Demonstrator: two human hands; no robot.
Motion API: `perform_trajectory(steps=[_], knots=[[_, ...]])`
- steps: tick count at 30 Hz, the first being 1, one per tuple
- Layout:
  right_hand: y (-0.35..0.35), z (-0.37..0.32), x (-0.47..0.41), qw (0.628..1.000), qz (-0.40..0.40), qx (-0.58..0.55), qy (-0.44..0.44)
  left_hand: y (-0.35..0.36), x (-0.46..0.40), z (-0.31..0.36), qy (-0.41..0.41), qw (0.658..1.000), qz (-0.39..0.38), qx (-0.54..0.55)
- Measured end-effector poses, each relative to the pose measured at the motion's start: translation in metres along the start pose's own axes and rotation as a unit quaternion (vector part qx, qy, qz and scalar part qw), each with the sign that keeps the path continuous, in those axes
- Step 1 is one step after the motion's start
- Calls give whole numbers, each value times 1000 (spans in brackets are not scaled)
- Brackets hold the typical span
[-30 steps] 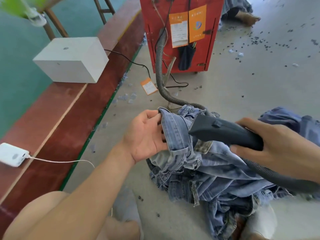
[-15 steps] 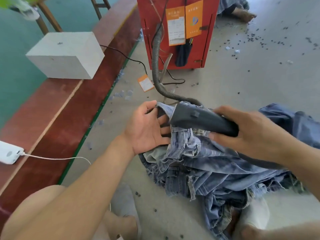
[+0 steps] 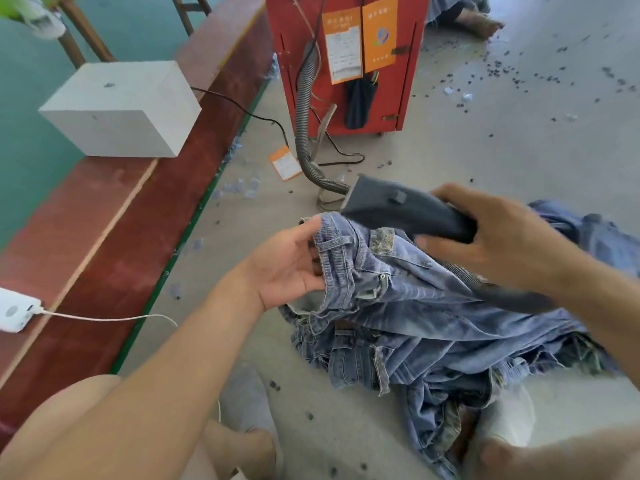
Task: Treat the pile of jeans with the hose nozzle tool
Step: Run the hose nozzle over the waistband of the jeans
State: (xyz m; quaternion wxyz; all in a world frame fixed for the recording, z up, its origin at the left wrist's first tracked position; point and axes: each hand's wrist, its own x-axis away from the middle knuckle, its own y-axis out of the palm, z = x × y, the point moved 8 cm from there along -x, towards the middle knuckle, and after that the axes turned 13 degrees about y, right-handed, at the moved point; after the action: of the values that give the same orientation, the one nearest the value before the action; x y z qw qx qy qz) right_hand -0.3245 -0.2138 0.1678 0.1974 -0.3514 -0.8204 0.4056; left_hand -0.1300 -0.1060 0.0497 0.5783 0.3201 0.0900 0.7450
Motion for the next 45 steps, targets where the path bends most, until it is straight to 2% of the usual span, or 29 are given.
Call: perform_trajectory(steps=[2, 6, 10, 12, 16, 19, 23, 28, 31, 34, 36, 38, 41, 43, 45], knots=[[-11, 12, 0, 1000, -11, 22, 6, 2, 1, -3, -12, 1000, -22, -8], [1, 32, 9, 989, -108, 103, 25, 6, 3, -6, -23, 997, -56, -56], [27, 33, 8, 977, -154, 144, 30, 4, -4, -8, 9, 996, -36, -86], [34, 31, 5, 978, -154, 139, 23, 1, -6, -6, 20, 996, -26, -87], [22, 26, 3, 990, -129, 49, 6, 1, -2, -7, 12, 999, -34, -33], [5, 34, -1, 992, -112, 53, 23, 6, -1, -6, 8, 999, -39, -8], [19, 27, 4, 988, -147, 53, 18, 11, 0, -9, -8, 999, -49, 3], [14, 4, -1, 996, -79, -27, -20, 11, 0, -10, -14, 999, -31, -9], [-12, 27, -10, 998, -57, 9, 17, 5, 0, -6, -12, 1000, -16, -7], [-4, 43, -5, 989, -119, 76, 38, 4, 2, -8, -26, 999, -24, 0], [21, 31, 1, 984, -160, 74, 21, 4, 2, -12, -37, 999, -33, -5], [37, 14, 1, 989, -142, 42, -8, 4, 0, -15, -42, 998, -33, -16], [18, 16, -12, 997, -74, 5, -14, -2, -3, -13, -29, 999, -14, -36], [-7, 41, -21, 997, -52, 53, 14, -9, -4, -10, -15, 999, 1, -38], [-24, 78, -25, 989, -66, 121, 56, -13, -3, -9, -9, 999, 3, -37]])
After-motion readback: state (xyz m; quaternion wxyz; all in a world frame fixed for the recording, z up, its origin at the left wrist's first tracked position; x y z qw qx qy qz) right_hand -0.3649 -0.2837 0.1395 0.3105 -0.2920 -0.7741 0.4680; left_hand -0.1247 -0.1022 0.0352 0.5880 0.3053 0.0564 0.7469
